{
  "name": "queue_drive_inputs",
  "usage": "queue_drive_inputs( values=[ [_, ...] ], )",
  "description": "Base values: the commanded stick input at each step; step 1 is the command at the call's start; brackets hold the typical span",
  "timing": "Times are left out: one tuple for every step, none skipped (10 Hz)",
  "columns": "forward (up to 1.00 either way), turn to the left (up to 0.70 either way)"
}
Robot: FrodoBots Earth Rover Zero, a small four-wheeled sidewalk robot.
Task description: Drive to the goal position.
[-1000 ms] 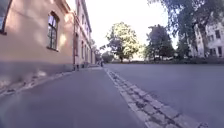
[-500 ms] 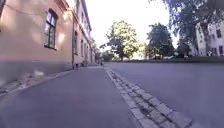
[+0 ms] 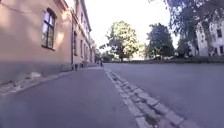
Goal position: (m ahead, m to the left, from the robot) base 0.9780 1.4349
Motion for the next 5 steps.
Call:
queue_drive_inputs(
  values=[
    [0.50, 0.00],
    [0.50, 0.00],
    [0.50, 0.00],
    [0.50, 0.00],
    [0.50, 0.00]
  ],
)
